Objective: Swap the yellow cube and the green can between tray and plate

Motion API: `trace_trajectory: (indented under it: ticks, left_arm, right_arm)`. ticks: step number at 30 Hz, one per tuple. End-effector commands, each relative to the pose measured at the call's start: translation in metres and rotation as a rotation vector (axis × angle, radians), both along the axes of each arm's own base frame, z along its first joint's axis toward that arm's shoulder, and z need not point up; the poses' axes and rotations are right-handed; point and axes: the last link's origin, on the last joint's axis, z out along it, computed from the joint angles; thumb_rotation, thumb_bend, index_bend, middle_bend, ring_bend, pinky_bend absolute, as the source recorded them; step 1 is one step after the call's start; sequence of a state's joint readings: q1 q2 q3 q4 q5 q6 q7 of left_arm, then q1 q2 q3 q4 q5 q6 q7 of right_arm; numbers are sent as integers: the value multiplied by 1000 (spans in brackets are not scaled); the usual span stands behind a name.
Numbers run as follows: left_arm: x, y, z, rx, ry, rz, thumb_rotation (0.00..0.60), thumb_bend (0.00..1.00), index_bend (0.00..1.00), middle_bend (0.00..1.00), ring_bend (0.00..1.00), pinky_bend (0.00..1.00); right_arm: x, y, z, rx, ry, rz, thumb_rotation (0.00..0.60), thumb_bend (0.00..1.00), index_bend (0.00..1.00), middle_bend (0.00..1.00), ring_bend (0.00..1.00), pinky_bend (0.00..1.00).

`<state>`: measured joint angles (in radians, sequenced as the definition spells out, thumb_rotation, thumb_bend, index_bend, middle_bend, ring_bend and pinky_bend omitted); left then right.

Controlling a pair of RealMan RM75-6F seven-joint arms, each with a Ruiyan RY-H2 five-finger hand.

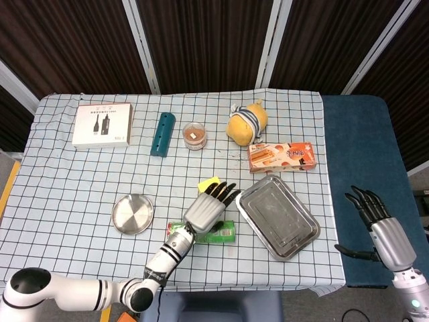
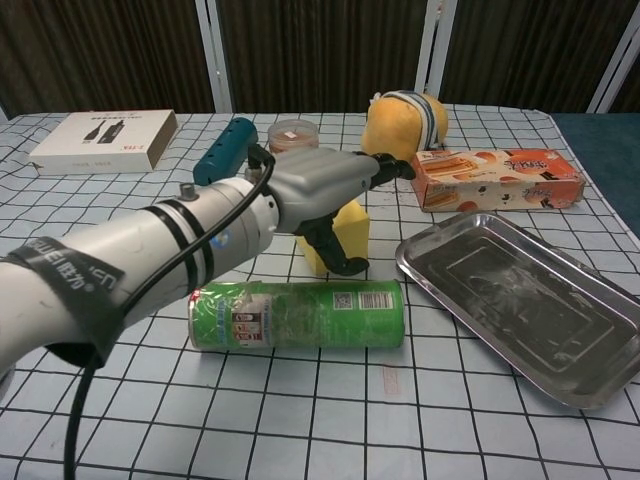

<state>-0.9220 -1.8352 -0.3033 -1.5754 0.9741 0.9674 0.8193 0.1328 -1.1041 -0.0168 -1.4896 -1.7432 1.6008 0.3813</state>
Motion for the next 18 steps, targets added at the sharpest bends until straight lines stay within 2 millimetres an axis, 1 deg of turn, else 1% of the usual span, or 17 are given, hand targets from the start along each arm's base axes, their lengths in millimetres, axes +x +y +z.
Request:
trace_trajectory:
  ticks: [1, 9, 13, 18]
  left_arm:
    - [5, 8, -8, -12, 17, 13, 600, 316, 0, 0, 0, 122]
    - [2, 28, -14, 24, 71, 33, 600, 316, 0, 0, 0, 120]
    - [-5, 34, -18, 26, 85, 58, 600, 315, 0, 0, 0, 120]
    - [-14, 39, -27, 49, 87, 38, 600, 313, 0, 0, 0, 129]
  right_arm:
    - [0, 0, 1, 3, -4, 2, 600, 52, 0, 0, 0, 54]
    - [0, 1, 3, 6, -13, 10, 600, 52, 0, 0, 0, 54]
    - [0, 0, 2, 11, -10, 10, 600, 52, 0, 0, 0, 54]
    - [0, 1, 1, 14, -10, 12, 600, 52, 0, 0, 0, 54]
